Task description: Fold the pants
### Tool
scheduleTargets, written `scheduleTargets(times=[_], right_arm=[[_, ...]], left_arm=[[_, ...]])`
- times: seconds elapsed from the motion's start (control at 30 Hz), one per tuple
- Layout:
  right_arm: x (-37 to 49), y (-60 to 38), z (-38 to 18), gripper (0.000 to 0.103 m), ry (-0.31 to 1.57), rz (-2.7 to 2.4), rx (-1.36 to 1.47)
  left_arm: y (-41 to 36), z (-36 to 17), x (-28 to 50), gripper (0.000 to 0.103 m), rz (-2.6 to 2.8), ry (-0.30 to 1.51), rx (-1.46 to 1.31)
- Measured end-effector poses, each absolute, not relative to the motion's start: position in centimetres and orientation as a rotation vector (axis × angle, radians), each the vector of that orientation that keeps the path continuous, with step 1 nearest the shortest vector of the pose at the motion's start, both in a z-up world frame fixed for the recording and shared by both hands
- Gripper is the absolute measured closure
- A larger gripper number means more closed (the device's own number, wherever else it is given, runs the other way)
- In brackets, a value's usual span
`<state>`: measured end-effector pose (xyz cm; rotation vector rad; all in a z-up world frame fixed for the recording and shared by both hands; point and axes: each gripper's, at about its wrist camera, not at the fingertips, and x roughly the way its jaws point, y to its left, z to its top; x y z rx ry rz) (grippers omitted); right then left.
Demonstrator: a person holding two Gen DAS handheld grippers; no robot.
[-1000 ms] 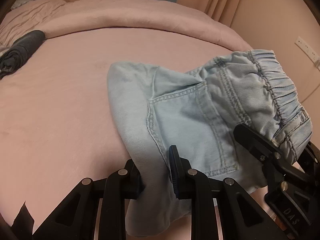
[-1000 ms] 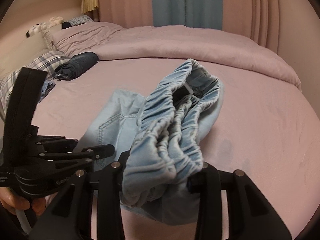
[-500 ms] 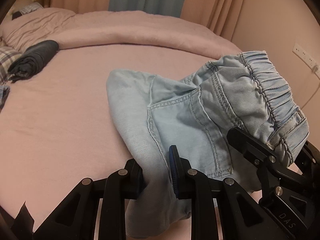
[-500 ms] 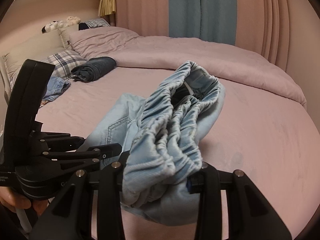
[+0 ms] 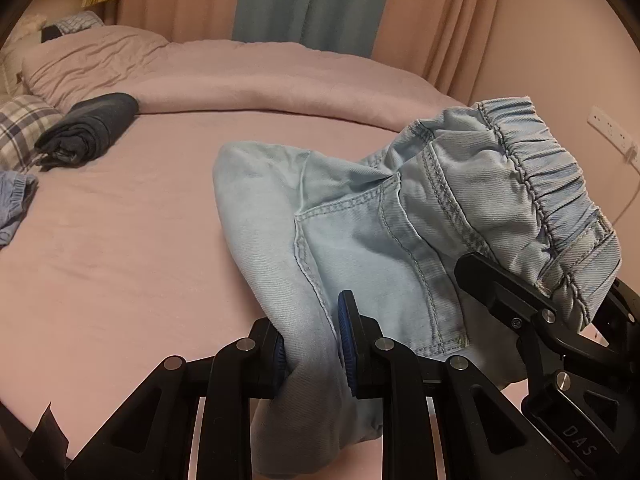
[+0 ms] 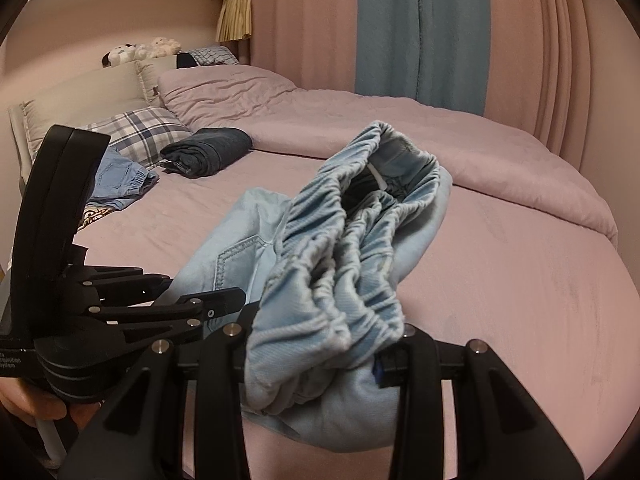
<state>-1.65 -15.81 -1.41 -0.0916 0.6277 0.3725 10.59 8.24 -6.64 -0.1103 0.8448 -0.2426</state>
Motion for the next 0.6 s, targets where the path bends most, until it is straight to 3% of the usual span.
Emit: scheduleTargets(times=[0.6], right_arm=[[0.1,-14.3,0.1,0.066,0.573,0.412,-0.111]], left_arm=[[9.9,-5.1,11.5,0.082,-0.21,0.786,-0.11]])
